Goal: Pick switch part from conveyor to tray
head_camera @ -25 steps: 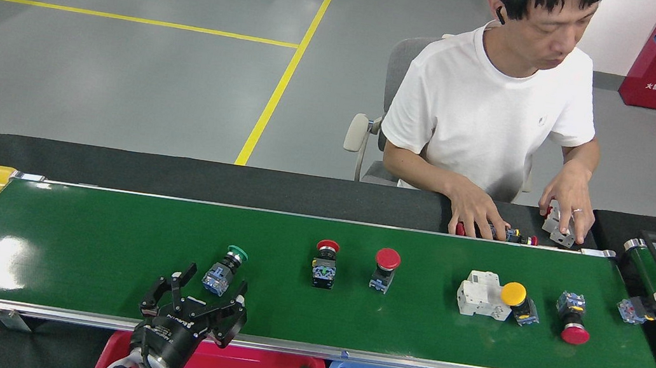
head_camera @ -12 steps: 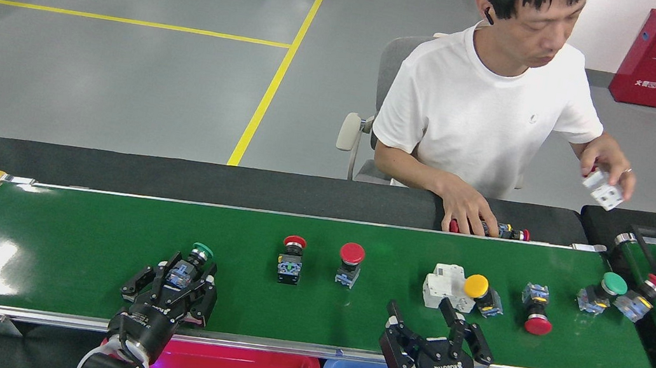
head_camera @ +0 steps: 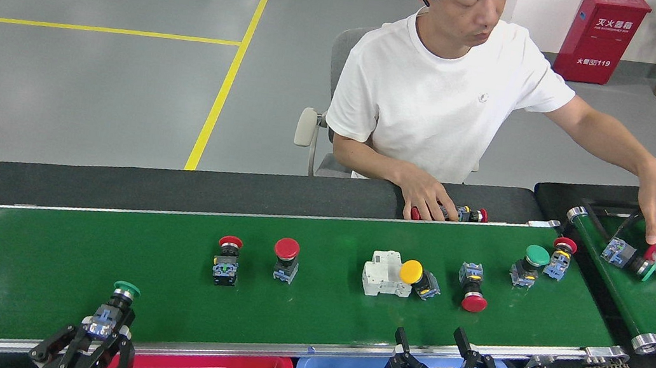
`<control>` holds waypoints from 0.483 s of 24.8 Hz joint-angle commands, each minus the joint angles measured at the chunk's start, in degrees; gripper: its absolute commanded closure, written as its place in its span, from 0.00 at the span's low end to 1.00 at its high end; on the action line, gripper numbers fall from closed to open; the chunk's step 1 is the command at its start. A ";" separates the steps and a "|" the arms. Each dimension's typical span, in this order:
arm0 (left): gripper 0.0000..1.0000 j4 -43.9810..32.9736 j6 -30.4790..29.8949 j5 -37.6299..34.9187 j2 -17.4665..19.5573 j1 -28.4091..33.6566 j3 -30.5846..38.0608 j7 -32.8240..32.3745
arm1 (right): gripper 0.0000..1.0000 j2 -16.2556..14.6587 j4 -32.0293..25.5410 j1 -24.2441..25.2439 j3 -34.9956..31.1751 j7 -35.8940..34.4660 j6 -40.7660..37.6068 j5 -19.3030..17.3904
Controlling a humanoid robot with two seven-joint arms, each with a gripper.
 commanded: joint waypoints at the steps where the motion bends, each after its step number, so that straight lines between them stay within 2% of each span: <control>1: 0.95 -1.05 -1.96 -1.18 1.46 1.73 -1.57 1.07 | 0.04 1.27 -0.67 -0.30 -0.06 -0.52 0.30 1.26; 2: 0.88 -1.05 -2.31 -3.21 2.69 2.52 -2.36 1.42 | 0.04 1.89 -0.49 -0.30 -0.06 -0.52 0.21 2.05; 3: 0.63 -0.96 -2.49 -5.05 3.92 2.78 -2.98 1.77 | 0.04 2.41 -0.14 -0.47 -0.06 -0.34 0.39 2.58; 4: 0.31 -0.96 -2.75 -6.28 4.45 2.96 -3.68 1.95 | 0.04 3.29 0.65 -0.83 -0.06 -0.17 0.39 3.28; 5: 0.21 -0.96 -2.84 -6.37 4.71 2.96 -4.12 2.04 | 0.04 4.70 1.79 -1.53 -0.06 0.36 0.48 3.99; 6: 0.02 -0.96 -3.19 -6.37 5.15 2.52 -4.30 2.12 | 0.05 6.10 3.20 -2.76 -0.06 1.33 0.56 4.95; 8: 0.00 -0.96 -4.51 -6.37 4.97 2.17 -4.21 2.21 | 0.05 8.04 6.71 -5.66 -0.15 3.35 3.02 7.32; 12: 0.00 -0.96 -4.77 -5.40 3.66 2.08 -3.59 2.12 | 0.05 8.83 11.81 -10.67 0.38 3.96 6.36 7.77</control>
